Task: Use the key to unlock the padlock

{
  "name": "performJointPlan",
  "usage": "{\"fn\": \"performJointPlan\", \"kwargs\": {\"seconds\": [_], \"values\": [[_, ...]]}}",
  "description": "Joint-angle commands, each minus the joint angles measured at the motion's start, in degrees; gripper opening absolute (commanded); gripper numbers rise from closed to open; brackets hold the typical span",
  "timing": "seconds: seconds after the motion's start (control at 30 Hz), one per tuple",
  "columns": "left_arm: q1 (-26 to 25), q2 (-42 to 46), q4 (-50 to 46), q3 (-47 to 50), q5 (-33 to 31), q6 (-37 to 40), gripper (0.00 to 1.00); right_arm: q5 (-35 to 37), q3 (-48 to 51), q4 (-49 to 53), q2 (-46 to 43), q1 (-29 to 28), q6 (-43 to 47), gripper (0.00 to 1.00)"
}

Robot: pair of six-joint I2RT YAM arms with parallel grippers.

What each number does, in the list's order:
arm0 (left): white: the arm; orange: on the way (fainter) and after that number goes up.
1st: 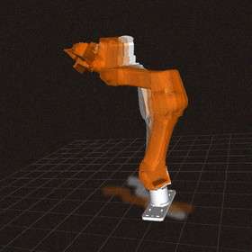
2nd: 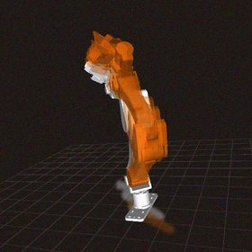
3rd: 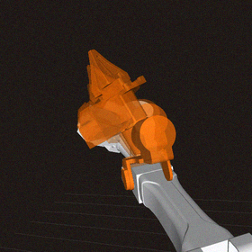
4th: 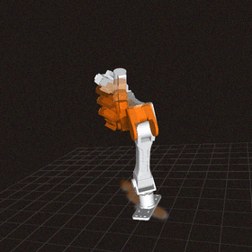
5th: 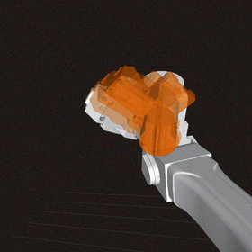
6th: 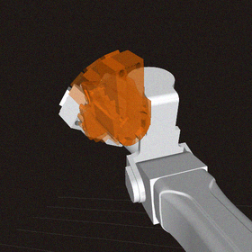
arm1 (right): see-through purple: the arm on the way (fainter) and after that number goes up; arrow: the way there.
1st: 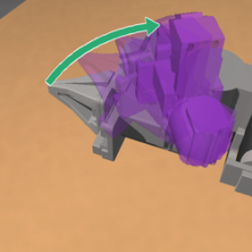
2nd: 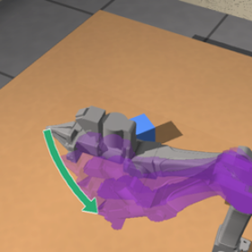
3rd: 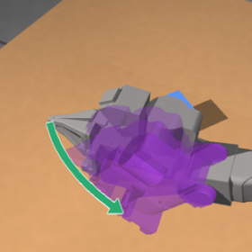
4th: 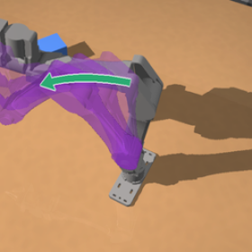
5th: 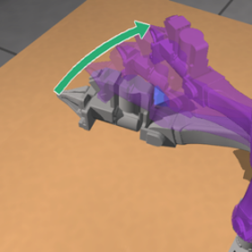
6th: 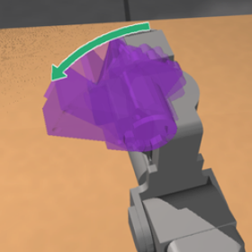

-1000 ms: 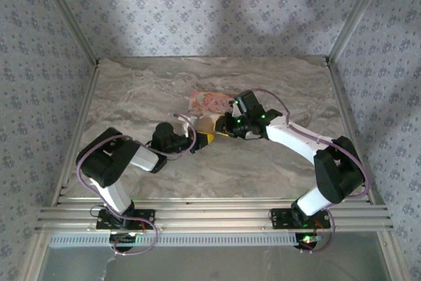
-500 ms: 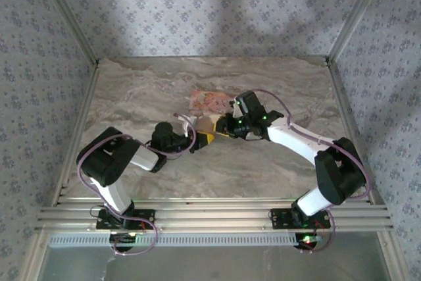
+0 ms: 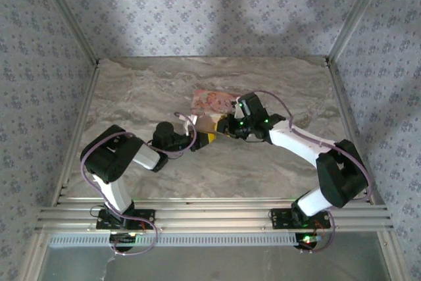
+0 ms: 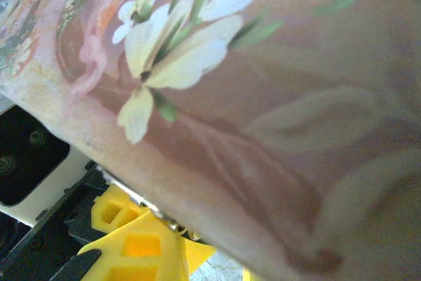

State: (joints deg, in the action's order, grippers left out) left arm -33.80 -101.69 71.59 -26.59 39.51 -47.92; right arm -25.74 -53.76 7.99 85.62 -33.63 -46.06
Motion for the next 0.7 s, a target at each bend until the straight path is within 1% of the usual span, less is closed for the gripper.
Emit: {"fn": "performJointPlan", "kwargs": {"seconds": [0.0, 0.17, 0.33, 0.43, 0.6, 0.67], "values": [[1.0, 3.3, 9.1, -5.3, 0.5, -4.5, 0.00, -7.9, 1.9, -3.3, -1.6, -1.7, 1.1, 0.00], [0.5, 2.8, 9.1, -7.2, 1.1, -7.2, 0.00, -9.0, 4.6, -9.9, -1.6, -1.9, -2.1, 0.00], [-0.4, 2.3, 8.8, -6.7, -0.3, -6.0, 0.00, -8.6, 4.8, -11.0, -2.4, -2.0, -2.8, 0.00], [-1.3, 4.1, 5.5, -5.2, -2.4, -1.0, 0.00, -7.3, 3.6, -7.6, -2.8, -2.2, -2.3, 0.00], [-4.9, 12.5, -7.8, -3.9, -8.4, 12.5, 0.00, -6.0, 3.3, -5.7, -3.7, -3.3, -2.2, 0.00], [-5.1, 14.0, -9.9, -4.6, -8.8, 12.9, 0.00, -5.7, 3.6, -5.8, -4.1, -3.5, -2.0, 0.00]]}}
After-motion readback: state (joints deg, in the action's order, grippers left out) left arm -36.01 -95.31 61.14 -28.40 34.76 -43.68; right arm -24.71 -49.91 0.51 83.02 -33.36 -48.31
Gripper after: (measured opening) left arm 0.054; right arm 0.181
